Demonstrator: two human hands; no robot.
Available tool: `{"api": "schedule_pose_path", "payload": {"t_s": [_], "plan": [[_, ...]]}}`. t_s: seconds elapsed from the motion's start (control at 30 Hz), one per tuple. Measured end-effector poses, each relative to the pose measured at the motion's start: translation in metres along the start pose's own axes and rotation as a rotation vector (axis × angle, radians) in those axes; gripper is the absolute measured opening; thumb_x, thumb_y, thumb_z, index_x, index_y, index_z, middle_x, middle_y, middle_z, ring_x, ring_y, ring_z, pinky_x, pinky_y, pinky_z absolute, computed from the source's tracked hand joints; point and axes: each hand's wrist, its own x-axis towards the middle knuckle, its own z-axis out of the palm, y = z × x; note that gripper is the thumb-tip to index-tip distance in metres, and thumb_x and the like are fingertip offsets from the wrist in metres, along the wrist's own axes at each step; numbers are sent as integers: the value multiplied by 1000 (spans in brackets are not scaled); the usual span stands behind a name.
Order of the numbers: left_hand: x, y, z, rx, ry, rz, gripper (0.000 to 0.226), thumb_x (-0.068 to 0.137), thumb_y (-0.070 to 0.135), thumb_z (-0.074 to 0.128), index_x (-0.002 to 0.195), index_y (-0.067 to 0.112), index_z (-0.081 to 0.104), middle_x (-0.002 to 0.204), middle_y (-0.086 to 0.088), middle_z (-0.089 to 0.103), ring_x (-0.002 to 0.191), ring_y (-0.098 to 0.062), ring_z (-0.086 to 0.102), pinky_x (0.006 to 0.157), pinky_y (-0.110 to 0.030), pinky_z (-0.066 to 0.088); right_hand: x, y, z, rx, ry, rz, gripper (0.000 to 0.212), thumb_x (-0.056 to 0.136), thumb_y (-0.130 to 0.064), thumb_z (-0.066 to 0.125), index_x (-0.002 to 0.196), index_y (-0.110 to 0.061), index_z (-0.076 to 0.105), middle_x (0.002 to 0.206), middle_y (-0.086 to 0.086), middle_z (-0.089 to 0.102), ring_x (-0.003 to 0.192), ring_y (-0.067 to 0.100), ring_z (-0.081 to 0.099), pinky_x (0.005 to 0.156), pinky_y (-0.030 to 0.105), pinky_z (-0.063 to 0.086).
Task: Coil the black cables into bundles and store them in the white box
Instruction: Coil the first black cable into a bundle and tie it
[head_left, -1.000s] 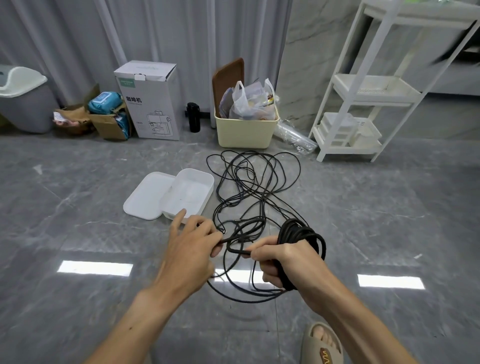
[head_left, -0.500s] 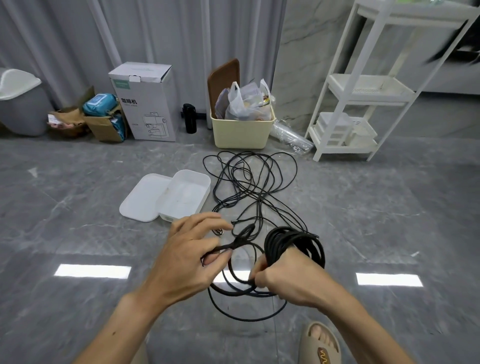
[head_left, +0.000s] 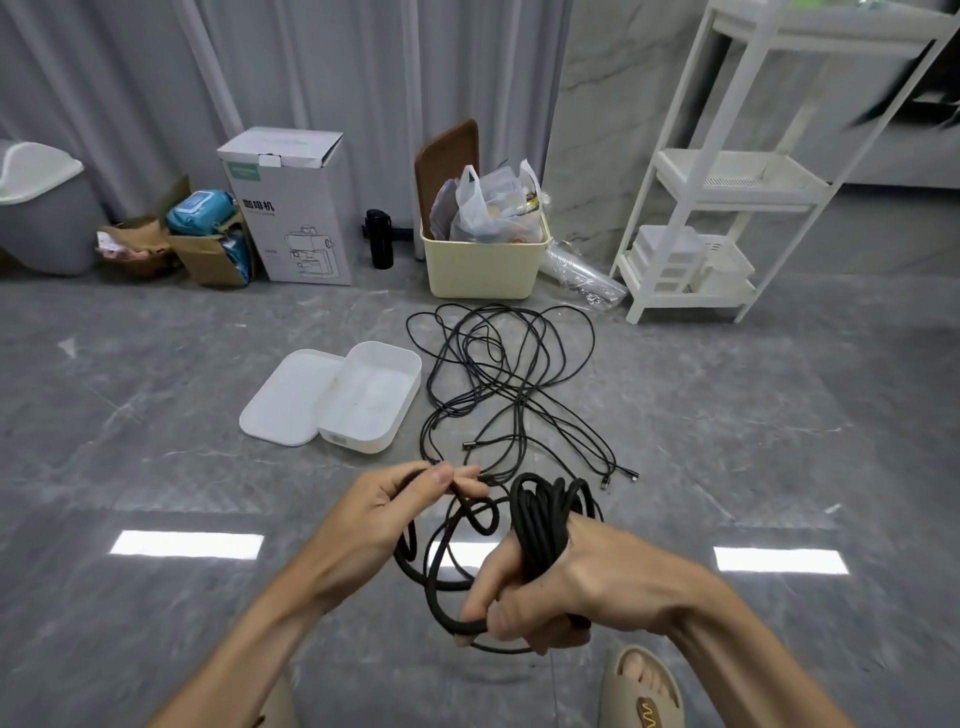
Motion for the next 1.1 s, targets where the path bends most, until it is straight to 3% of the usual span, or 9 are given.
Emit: {"api": "schedule_pose_path", "payload": {"t_s": [0.1, 0.17, 0.27, 0.33, 0.47, 0.57, 0.67, 0.87, 1.1], "plan": [[3, -2, 1, -75, 69, -26, 46, 98, 44, 48, 87, 4, 68, 95, -5, 77, 108, -11, 69, 94, -21, 47, -2, 1, -3, 44, -16, -81, 17, 72, -12, 70, 77, -25, 79, 50, 1, 56, 46, 12, 44, 46, 21, 31], [5, -3, 2, -179, 151, -67, 51, 90, 49, 52, 86, -1, 56, 83, -13, 74, 91, -21, 74, 75, -22, 53, -3, 4, -4, 125, 12, -144, 15, 69, -13, 72, 79, -20, 80, 57, 12, 56, 47, 16, 40, 46, 21, 30], [5, -3, 2, -355, 230, -131, 41, 80, 53, 60, 74, 13, 56, 70, -20, 60, 63, -30, 69, 55, -26, 54, 0, 8, -11, 327, 116, -247, 19, 72, -5, 63, 81, -9, 80, 51, 2, 54, 42, 13, 38, 45, 21, 31], [5, -2, 2, -400, 208, -155, 34, 80, 51, 62, 69, 20, 54, 65, -17, 55, 54, -29, 63, 53, -28, 51, 4, 9, -15, 470, 226, -341, 21, 74, -7, 59, 83, -3, 78, 44, -3, 38, 37, 11, 32, 49, 25, 36], [6, 0, 8, -484, 76, -214, 49, 75, 46, 67, 100, 8, 52, 62, -5, 51, 43, -20, 53, 56, -31, 48, 13, 13, -18, 733, 365, -435, 22, 75, -11, 60, 85, 0, 77, 46, -4, 31, 37, 10, 29, 55, 26, 46], [4, 2, 13, -552, -20, -215, 42, 82, 37, 63, 120, 20, 58, 60, 0, 49, 40, -13, 47, 59, -29, 41, 19, 16, -18, 858, 448, -420, 24, 81, -10, 56, 84, -1, 78, 49, -4, 31, 39, 9, 29, 55, 24, 47], [4, 2, 15, -585, -75, -222, 21, 89, 35, 61, 102, 22, 72, 61, 3, 45, 41, -12, 43, 62, -30, 39, 23, 17, -18, 933, 516, -398, 24, 82, -10, 55, 81, -1, 78, 50, -4, 31, 40, 10, 29, 54, 24, 47], [5, 0, 23, -606, -135, -271, 27, 81, 44, 61, 88, 20, 71, 66, 1, 42, 55, -13, 33, 65, -30, 38, 27, 19, -18, 988, 627, -347, 21, 82, -8, 58, 85, 2, 75, 52, -2, 31, 40, 11, 31, 55, 24, 47], [-1, -1, 17, -349, -343, -242, 69, 68, 24, 68, 135, 31, 53, 103, -1, 65, 68, -6, 51, 69, -20, 40, 27, 22, -24, 1078, 670, -322, 22, 84, -7, 56, 97, 6, 67, 53, -3, 31, 41, 10, 30, 67, 25, 36]]}}
